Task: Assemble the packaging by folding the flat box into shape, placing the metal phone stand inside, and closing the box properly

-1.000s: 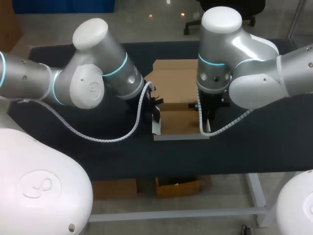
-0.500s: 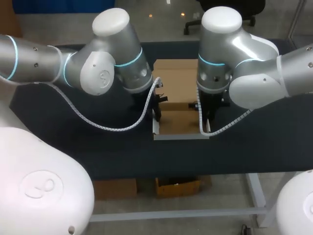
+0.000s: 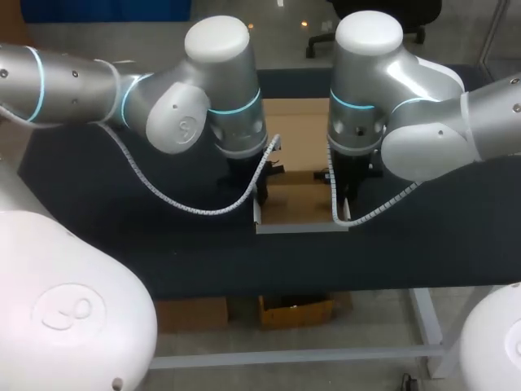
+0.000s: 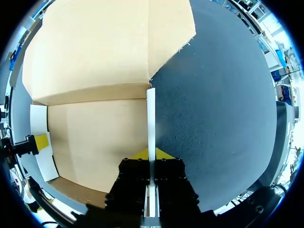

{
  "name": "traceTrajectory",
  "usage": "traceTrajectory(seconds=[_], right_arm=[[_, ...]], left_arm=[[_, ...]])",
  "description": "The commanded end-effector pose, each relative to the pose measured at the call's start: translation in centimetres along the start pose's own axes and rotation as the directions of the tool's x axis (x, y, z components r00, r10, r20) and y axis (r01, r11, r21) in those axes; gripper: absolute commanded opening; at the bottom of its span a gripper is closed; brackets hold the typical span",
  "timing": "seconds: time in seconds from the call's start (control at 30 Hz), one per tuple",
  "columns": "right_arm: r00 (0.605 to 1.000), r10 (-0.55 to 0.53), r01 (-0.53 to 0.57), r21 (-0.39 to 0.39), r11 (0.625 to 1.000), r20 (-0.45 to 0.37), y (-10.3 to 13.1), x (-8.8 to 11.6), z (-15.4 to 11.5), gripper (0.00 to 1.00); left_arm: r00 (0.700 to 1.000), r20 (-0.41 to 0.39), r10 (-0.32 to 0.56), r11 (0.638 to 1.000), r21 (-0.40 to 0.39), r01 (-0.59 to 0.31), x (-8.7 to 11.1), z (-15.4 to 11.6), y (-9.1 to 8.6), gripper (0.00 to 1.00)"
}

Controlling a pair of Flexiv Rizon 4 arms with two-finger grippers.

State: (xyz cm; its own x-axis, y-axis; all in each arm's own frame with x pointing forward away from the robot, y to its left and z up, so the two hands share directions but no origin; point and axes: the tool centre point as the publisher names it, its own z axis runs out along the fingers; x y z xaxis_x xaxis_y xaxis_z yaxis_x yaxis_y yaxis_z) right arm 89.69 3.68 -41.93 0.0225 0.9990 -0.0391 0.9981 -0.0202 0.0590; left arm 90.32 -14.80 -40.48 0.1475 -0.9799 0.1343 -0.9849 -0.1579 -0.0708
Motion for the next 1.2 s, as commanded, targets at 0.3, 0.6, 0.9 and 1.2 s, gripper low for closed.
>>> traceTrajectory(seconds=[0.3, 0.6, 0.9, 1.2], right_arm=[[1.0, -0.001, 0.001, 0.002, 1.0, 0.001, 0.0, 0.1, 0.1, 0.0], [1.0, -0.001, 0.001, 0.002, 1.0, 0.001, 0.0, 0.1, 0.1, 0.0], [1.0, -0.001, 0.001, 0.002, 1.0, 0.001, 0.0, 0.1, 0.1, 0.0], [0.999, -0.042, 0.043, -0.075, 0.996, 0.011, -0.1, 0.3, -1.7, 0.38]], left_arm=[[0.994, 0.109, -0.009, 1.0, 0.004, 0.009, -0.1, 0.4, 0.3, 0.14], [0.995, 0.097, -0.011, 1.0, 0.0, 0.011, -0.5, 0.5, 0.4, 0.0], [0.999, 0.041, 0.011, 1.0, -0.002, -0.011, -1.1, 0.6, 0.8, 0.0], [0.998, 0.034, 0.045, 0.999, -0.002, -0.045, -1.2, 0.0, 1.1, 0.0]])
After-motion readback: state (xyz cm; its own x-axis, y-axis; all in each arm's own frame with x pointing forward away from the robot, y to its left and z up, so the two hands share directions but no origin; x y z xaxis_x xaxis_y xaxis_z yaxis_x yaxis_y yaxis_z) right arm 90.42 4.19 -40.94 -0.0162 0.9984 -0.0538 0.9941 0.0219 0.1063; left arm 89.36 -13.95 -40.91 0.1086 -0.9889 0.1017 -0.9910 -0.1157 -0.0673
